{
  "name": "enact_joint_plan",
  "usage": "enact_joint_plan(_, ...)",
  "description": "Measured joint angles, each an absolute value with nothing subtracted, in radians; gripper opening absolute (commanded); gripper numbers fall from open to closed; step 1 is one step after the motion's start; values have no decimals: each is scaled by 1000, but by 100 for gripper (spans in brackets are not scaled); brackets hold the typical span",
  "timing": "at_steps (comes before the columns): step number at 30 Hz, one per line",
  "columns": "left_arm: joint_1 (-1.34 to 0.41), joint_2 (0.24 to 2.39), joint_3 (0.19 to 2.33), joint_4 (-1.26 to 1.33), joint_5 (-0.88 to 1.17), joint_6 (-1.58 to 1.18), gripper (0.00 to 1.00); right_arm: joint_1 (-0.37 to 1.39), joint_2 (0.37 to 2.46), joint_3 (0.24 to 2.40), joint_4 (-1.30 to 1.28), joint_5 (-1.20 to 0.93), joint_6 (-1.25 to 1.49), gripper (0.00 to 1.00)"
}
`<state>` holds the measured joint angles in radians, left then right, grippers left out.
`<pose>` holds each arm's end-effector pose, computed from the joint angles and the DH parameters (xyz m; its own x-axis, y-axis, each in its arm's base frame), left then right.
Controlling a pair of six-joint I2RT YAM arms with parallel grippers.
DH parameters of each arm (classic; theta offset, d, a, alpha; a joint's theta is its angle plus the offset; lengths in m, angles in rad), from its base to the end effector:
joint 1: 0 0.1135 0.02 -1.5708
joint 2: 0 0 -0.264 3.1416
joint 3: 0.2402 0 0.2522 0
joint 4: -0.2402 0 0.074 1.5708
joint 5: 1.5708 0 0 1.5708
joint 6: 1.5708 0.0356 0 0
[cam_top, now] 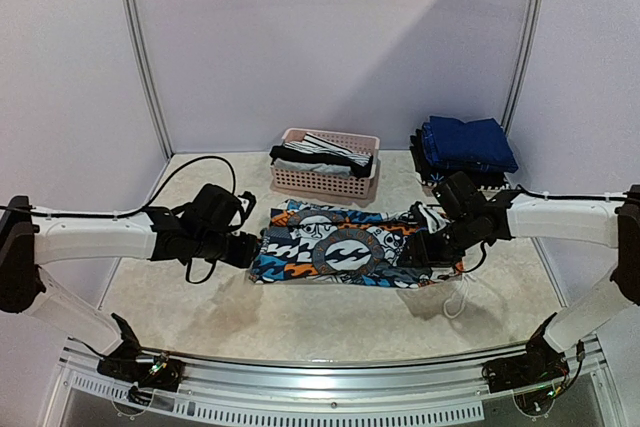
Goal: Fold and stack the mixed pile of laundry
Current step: Smooth out the crumpled shorts at the center of the board.
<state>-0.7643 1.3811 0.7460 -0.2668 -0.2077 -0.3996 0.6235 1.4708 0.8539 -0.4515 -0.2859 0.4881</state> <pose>0.2003 -0.1819 0.1904 -0.7492 0.1909 -0.6342 0.3185 0.9434 -0.0922 0.2217 0.1718 0.1886 -0.9428 -0.1239 -0.3094 -0.2585 0.8579 0.4441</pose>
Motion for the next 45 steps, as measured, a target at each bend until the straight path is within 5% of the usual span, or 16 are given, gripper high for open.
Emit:
enact_joint_plan(9,-852,1396,844,-245,-198,-325,41,543,1393,937,-467,-214,501,61)
enact_joint_plan(29,-989,2053,1460,-178,94,-215,31,413,1644,1042,-399,-202,555,43)
enact_joint_plan(45,-1016,2185,1414,-115,154,-166,26,379,1880,1152,-329,-274,536,41)
